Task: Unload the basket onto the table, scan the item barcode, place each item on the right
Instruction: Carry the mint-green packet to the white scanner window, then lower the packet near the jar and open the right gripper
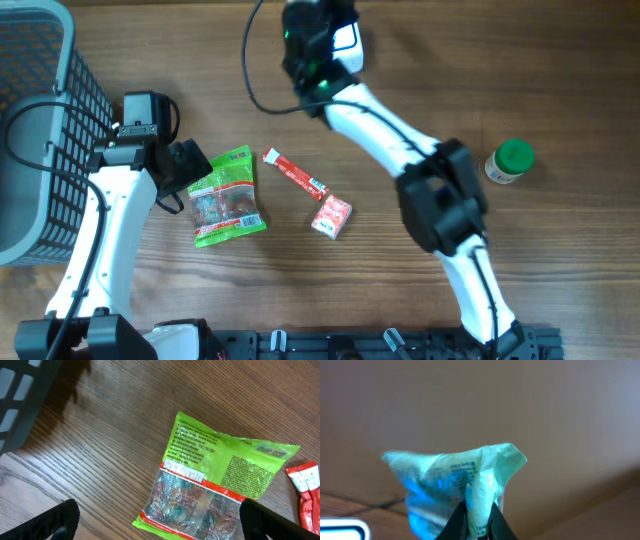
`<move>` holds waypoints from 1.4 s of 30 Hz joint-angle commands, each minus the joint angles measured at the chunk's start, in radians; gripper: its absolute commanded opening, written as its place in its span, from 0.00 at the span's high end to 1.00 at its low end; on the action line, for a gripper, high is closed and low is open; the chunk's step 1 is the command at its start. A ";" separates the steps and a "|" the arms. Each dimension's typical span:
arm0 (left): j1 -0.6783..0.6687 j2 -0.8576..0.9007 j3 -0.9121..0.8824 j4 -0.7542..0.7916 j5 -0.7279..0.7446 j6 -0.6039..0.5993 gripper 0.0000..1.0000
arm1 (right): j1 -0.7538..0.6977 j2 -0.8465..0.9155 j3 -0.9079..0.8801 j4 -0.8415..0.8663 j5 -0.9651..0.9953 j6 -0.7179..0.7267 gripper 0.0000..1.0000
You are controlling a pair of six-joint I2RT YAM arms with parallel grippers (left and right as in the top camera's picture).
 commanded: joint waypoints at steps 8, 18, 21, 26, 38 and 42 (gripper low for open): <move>0.005 -0.003 0.014 0.000 0.002 0.008 0.00 | 0.008 0.156 0.000 0.080 0.123 -0.339 0.96; 0.005 -0.003 0.014 0.000 0.002 0.008 0.00 | -0.001 -0.052 0.000 0.061 0.187 -0.348 0.96; 0.005 -0.003 0.014 0.000 0.002 0.008 0.00 | -0.010 -0.159 0.000 -0.218 0.196 -0.189 0.96; 0.005 -0.003 0.014 0.000 0.002 0.008 0.00 | -0.010 -0.344 0.000 -0.919 0.105 0.364 0.96; 0.004 -0.003 0.014 0.000 0.002 0.008 0.00 | -0.233 -0.566 -0.069 -2.075 -0.955 0.978 0.96; 0.005 -0.003 0.014 0.000 0.002 0.008 0.00 | -0.314 -0.566 -0.248 -1.999 -0.955 0.969 0.96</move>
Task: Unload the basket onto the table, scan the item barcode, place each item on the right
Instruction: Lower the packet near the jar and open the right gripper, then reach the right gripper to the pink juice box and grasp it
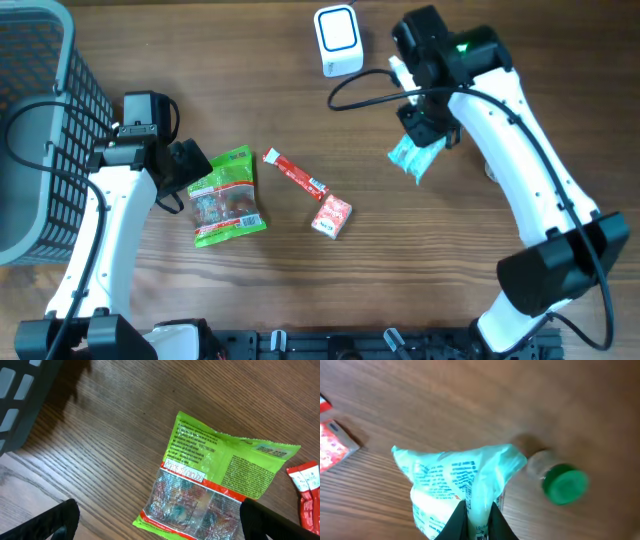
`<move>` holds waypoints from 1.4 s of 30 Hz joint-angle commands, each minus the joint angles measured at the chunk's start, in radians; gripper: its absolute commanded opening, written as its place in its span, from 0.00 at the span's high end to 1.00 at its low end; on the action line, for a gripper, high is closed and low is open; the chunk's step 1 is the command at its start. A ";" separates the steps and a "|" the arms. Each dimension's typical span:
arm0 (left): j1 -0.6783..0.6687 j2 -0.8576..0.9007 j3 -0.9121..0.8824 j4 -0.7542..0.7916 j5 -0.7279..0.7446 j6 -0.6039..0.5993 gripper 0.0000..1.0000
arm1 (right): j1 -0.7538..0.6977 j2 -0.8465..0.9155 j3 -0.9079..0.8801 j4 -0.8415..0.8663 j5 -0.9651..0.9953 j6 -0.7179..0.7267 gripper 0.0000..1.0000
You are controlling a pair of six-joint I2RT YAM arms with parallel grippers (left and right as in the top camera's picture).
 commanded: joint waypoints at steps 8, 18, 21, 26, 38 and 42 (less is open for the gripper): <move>0.005 -0.003 0.014 0.000 0.002 0.008 0.00 | -0.141 -0.003 -0.490 0.392 0.140 0.034 0.95; 0.005 -0.003 0.014 0.000 0.002 0.008 0.00 | -0.154 -0.019 -0.345 0.407 -0.038 0.222 0.61; 0.005 -0.003 0.014 0.000 0.002 0.008 0.00 | -0.154 -0.012 -0.363 0.425 -0.366 0.259 0.82; 0.005 -0.003 0.014 0.000 0.002 0.008 0.00 | -0.153 -0.009 -0.522 0.573 -0.332 0.434 0.83; 0.005 -0.003 0.014 0.000 0.002 0.008 0.00 | -0.174 -0.018 -0.679 0.448 0.040 0.526 0.79; 0.004 -0.003 0.014 0.000 0.002 0.008 0.00 | -0.167 -0.029 -0.652 0.451 -0.340 0.416 0.70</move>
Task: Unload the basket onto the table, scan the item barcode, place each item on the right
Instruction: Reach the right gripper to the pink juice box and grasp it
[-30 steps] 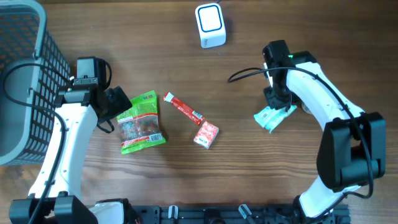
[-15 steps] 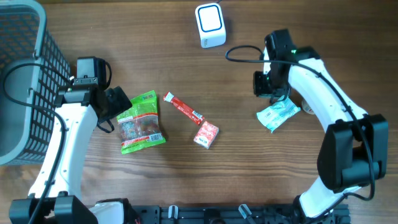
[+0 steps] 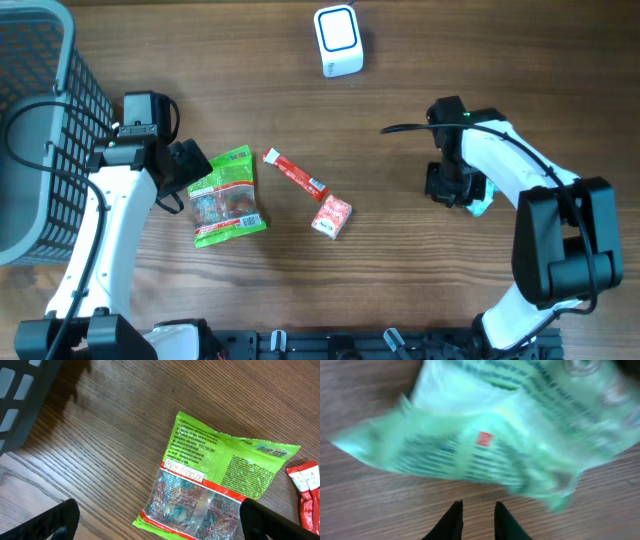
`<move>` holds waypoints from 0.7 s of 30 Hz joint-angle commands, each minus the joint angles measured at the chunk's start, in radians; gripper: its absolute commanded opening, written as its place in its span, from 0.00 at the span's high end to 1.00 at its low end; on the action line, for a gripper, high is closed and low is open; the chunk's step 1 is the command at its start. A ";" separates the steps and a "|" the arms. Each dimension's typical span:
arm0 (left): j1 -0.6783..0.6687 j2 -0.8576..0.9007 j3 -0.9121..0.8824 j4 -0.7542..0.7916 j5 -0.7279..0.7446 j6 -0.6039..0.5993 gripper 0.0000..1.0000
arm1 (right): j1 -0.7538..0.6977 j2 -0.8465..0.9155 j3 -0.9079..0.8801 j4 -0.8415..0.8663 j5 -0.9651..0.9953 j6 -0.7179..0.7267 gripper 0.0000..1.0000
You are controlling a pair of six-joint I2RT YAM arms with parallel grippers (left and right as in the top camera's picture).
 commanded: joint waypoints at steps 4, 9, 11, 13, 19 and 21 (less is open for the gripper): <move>0.005 -0.003 0.014 0.000 0.002 0.008 0.00 | 0.053 -0.032 0.030 0.040 -0.690 -0.084 0.57; 0.005 -0.003 0.014 0.000 0.002 0.008 0.00 | 0.168 -0.039 0.025 0.117 -0.740 0.046 0.59; 0.004 -0.003 0.014 0.000 0.002 0.008 0.00 | 0.236 -0.039 0.023 0.162 -0.725 0.117 0.58; 0.004 -0.003 0.014 0.000 0.002 0.008 0.00 | 0.288 -0.043 0.023 0.195 -0.680 0.187 0.58; 0.004 -0.003 0.014 0.000 0.002 0.008 0.00 | 0.395 -0.068 0.021 0.258 -0.526 0.377 0.62; 0.005 -0.003 0.014 0.000 0.002 0.008 0.00 | 0.421 -0.068 0.021 0.272 -0.494 0.402 0.63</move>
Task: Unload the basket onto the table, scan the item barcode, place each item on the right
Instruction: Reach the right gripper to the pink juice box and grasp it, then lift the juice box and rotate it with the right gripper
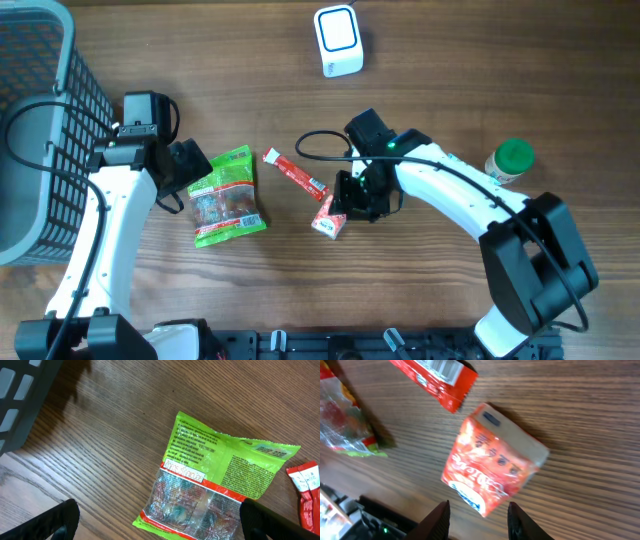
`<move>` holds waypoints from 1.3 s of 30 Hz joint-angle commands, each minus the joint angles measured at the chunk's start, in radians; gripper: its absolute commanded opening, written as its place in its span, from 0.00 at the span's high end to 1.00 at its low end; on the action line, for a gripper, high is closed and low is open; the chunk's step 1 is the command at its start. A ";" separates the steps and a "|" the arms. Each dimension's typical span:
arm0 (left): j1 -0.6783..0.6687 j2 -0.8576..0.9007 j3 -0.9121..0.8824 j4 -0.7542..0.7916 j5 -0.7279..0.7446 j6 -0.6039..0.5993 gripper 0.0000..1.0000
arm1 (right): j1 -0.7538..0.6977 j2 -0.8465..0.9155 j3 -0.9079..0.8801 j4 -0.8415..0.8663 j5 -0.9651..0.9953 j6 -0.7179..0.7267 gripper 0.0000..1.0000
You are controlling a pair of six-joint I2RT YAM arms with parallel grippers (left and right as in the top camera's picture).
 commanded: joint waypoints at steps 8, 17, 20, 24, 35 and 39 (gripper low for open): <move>0.004 -0.003 0.014 0.000 0.002 0.008 0.00 | 0.043 -0.109 0.010 -0.047 0.185 0.162 0.64; 0.005 -0.003 0.014 0.000 0.002 0.008 0.00 | 0.126 -0.204 -0.172 0.151 0.208 0.339 0.67; 0.005 -0.003 0.014 0.000 0.002 0.008 0.00 | 0.168 -0.204 -0.243 0.219 0.284 0.422 0.68; 0.005 -0.003 0.014 0.000 0.002 0.008 0.00 | 0.171 -0.204 -0.269 0.259 0.332 0.450 0.72; 0.005 -0.003 0.014 0.000 0.002 0.008 0.00 | 0.172 -0.199 -0.450 0.546 0.331 0.528 0.81; 0.005 -0.003 0.014 0.000 0.002 0.008 0.00 | 0.166 -0.199 -0.450 0.580 0.369 0.526 0.84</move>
